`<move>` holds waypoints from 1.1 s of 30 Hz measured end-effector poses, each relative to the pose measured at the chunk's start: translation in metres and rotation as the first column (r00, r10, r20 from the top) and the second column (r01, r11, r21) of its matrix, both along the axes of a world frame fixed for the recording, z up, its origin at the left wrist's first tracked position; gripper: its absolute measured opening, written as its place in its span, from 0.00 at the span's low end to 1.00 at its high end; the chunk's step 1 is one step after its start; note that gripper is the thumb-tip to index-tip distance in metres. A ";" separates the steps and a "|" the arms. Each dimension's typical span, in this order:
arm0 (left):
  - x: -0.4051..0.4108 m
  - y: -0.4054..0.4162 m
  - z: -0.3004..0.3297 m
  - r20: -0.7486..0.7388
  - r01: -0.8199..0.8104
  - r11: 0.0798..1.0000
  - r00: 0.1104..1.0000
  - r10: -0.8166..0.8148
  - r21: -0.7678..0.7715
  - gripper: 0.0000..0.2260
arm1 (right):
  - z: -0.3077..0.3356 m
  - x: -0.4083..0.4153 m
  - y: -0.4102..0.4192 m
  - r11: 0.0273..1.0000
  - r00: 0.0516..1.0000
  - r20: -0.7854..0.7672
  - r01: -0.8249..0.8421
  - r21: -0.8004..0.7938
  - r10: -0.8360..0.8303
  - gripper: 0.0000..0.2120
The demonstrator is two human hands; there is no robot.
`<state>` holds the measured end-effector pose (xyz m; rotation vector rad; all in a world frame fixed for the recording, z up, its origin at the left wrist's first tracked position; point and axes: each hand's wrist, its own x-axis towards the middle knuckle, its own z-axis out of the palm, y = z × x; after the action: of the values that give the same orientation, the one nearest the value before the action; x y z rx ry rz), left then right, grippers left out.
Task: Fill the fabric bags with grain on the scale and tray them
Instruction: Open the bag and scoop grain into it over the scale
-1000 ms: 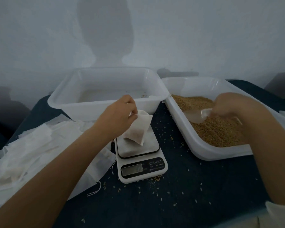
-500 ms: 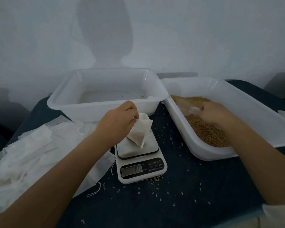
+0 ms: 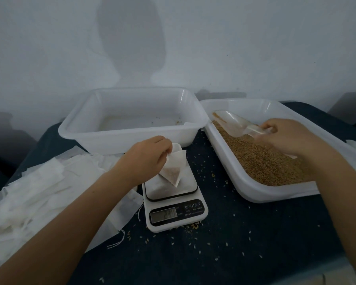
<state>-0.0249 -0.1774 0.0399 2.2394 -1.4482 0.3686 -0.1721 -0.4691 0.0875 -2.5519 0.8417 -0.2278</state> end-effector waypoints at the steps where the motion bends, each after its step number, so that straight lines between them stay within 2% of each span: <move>1: 0.001 0.000 0.000 0.000 0.002 1.000 1.000 -0.002 0.006 0.04 | 0.003 -0.001 0.000 1.000 0.999 -0.036 -0.005 -0.002 0.005 0.11; 4: 0.001 0.001 -0.001 -0.028 0.008 1.000 1.000 -0.008 0.021 0.03 | 0.006 -0.001 -0.002 0.998 0.978 -0.209 0.004 -0.057 -0.016 0.12; 7: 0.000 0.000 -0.004 -0.067 0.007 0.999 0.998 -0.003 0.054 0.03 | 0.002 0.011 -0.002 0.983 0.917 -0.395 -0.019 -0.183 -0.056 0.14; 9: -0.002 0.000 -0.005 -0.087 0.009 0.998 0.996 -0.003 0.065 0.04 | -0.002 0.025 0.002 0.965 0.887 -0.456 -0.045 -0.257 -0.080 0.15; 12: -0.004 0.000 -0.005 -0.112 0.013 0.999 0.994 -0.007 0.053 0.04 | -0.007 0.049 0.010 0.952 0.896 -0.432 -0.036 -0.305 -0.104 0.15; 17: -0.005 0.003 -0.006 -0.037 -0.032 0.999 0.999 0.032 -0.007 0.05 | -0.013 0.064 0.019 0.946 0.899 -0.416 -0.006 -0.323 -0.137 0.10; 21: -0.002 0.005 -0.004 -0.036 -0.044 0.998 0.998 0.042 -0.050 0.04 | -0.018 0.048 0.016 0.978 0.934 -0.342 0.030 -0.205 -0.100 0.25; 28: -0.001 0.002 -0.003 -0.060 -0.048 0.994 0.997 0.042 -0.094 0.04 | -0.019 0.013 0.014 0.993 0.982 -0.161 0.080 -0.091 -0.094 0.19; 33: 0.002 0.004 0.006 -0.095 -0.030 0.996 0.995 0.022 -0.089 0.03 | -0.016 -0.001 0.013 0.995 0.993 -0.075 0.092 -0.032 -0.094 0.22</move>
<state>-0.0232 -0.1734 0.0454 2.1753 -1.3289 0.3268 -0.1730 -0.4564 0.0713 -2.5648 0.9943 -0.1728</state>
